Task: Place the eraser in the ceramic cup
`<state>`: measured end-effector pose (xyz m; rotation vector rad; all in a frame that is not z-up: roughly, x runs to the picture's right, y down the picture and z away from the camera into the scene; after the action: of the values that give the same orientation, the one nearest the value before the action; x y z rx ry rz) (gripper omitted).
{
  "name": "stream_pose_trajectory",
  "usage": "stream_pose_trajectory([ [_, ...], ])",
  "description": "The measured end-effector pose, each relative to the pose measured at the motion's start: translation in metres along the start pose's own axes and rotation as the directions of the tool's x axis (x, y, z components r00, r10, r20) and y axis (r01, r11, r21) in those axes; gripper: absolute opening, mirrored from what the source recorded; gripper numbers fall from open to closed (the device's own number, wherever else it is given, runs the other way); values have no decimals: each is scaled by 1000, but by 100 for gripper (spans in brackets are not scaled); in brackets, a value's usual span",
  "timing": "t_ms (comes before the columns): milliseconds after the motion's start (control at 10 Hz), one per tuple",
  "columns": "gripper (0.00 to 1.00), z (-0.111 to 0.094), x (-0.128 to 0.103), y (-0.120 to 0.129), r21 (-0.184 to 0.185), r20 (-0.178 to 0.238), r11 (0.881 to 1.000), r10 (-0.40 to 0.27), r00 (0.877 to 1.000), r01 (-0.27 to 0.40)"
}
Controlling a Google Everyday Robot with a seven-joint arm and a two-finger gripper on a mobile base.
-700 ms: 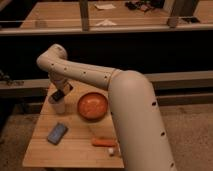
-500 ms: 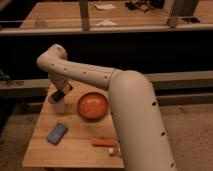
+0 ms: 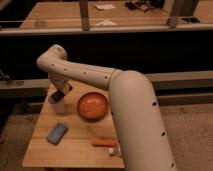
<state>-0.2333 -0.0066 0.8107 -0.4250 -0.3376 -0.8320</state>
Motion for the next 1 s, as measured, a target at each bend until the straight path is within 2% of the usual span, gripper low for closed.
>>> stream_pose_trajectory([
  [1000, 12, -1, -2, -1, 8, -5, 1000, -15, 1000, 15],
])
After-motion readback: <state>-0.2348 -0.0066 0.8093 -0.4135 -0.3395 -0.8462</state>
